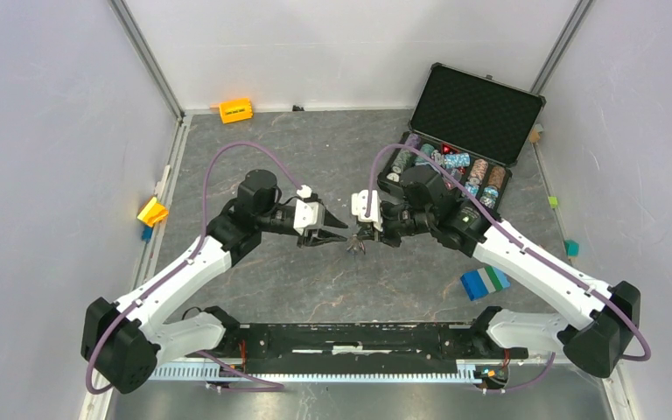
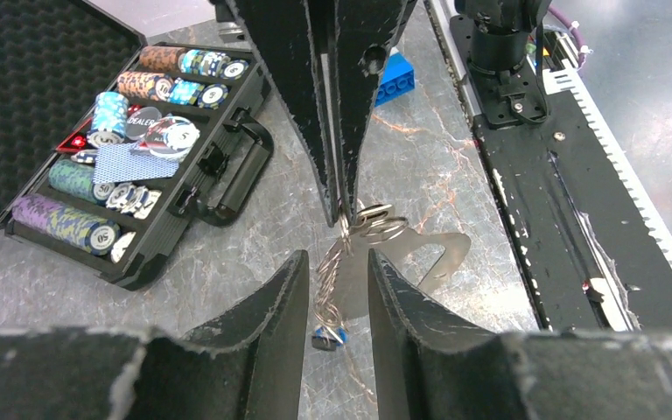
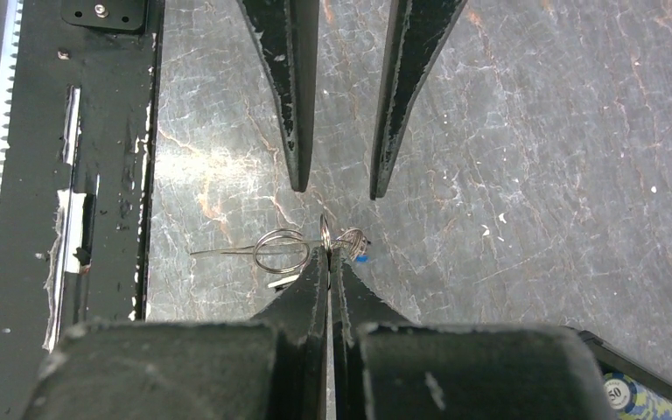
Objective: Put the keys on the keyring
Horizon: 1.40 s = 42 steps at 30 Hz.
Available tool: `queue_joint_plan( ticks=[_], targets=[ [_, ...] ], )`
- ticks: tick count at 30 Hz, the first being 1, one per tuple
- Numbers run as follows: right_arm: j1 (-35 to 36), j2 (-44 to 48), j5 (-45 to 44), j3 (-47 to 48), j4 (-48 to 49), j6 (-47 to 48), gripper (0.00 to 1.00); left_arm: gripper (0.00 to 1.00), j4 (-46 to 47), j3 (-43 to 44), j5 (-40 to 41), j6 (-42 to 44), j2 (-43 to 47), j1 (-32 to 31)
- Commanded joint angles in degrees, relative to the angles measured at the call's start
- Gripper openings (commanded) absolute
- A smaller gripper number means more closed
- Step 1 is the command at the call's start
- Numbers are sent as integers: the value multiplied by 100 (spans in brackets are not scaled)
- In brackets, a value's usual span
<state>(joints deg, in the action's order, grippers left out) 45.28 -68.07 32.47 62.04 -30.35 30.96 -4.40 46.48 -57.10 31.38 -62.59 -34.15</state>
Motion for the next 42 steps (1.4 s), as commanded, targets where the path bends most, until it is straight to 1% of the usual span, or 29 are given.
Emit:
queue_joint_plan(
  ticks=[1,4,7,9,16,19,33,42],
  targets=[
    [25,194,54,-25,419,-51,0,38,80,-74,-275,15,120,111],
    [26,180,75,-68,547,-165,0,38,591,-131,-320,-493,35,102],
    [25,138,93,-111,636,-263,0,30,1435,-258,-151,-1387,-80,75],
    [26,117,63,-97,683,-300,0,28,1836,-360,-184,-1658,-98,62],
    [25,101,56,-88,730,-380,0,33,1680,-436,-201,-1397,-98,44],
    [25,93,86,-89,731,-389,0,33,1673,-419,-170,-1403,-125,40],
    [25,57,110,-116,745,-390,0,28,1829,-429,-135,-1553,-227,-9],
    [25,42,133,-104,751,-407,0,19,1876,-444,-116,-1624,-292,-21]
  ],
)
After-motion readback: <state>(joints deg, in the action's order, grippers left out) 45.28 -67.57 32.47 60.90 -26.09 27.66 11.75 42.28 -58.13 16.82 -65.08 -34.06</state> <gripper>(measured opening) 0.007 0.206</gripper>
